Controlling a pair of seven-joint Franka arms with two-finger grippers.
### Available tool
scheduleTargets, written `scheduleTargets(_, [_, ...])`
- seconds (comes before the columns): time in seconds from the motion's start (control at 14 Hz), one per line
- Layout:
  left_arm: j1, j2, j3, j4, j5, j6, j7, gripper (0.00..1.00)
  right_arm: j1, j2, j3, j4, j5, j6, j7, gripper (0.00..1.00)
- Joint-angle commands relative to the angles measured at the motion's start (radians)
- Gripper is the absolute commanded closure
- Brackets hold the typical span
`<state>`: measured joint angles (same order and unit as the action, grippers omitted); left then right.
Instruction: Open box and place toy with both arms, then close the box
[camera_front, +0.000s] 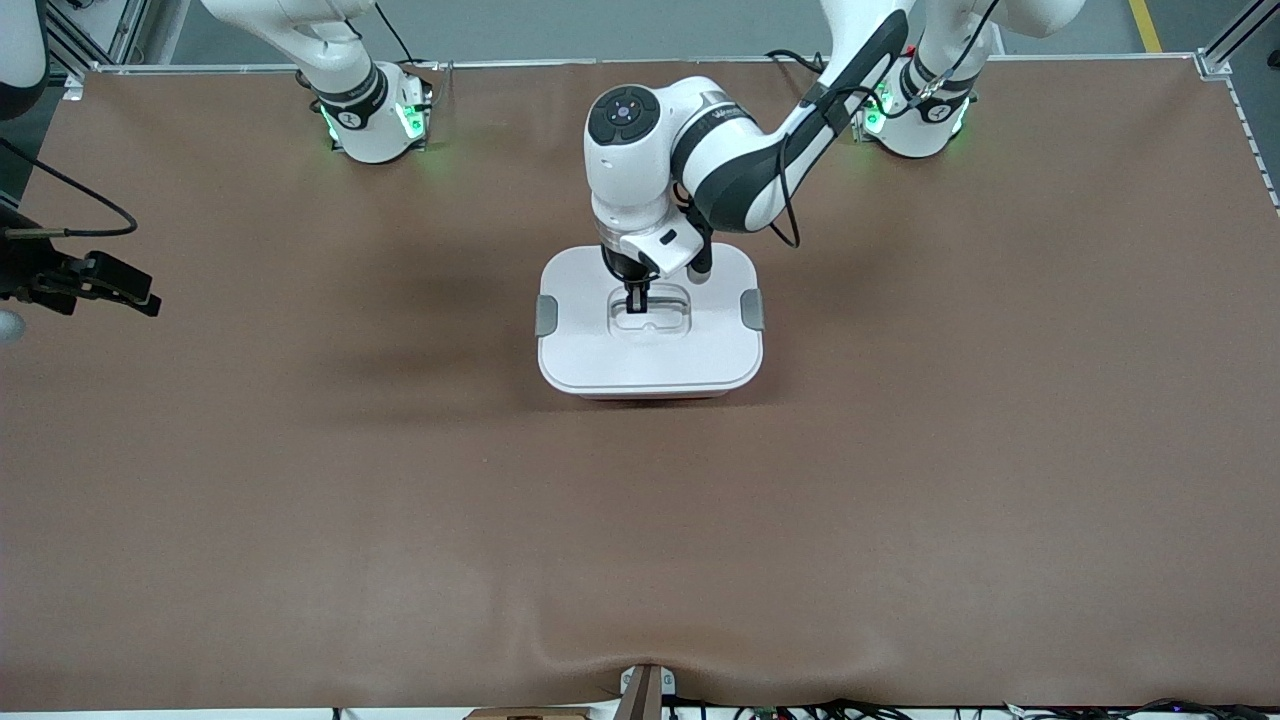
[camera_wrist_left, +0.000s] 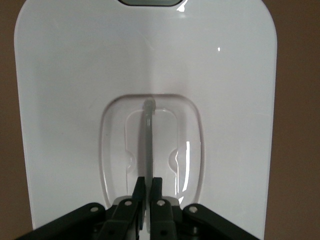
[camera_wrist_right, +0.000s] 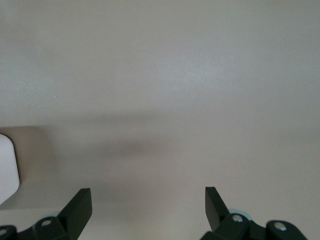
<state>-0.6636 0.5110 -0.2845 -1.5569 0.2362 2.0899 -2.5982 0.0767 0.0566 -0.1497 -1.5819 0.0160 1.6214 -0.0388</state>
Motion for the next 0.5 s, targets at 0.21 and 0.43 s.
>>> scheduleTargets(0.21, [-0.011,0.012,0.002,0.0,0.026,0.006,-0.026,1.0,0.002,-0.004,0.002,-0.009,-0.005,0.005,0.003,0.0])
scheduleTargets(0.43, [-0.016,0.017,0.002,-0.002,0.026,0.006,-0.026,1.0,0.002,-0.003,0.002,-0.007,-0.005,0.006,0.003,0.0])
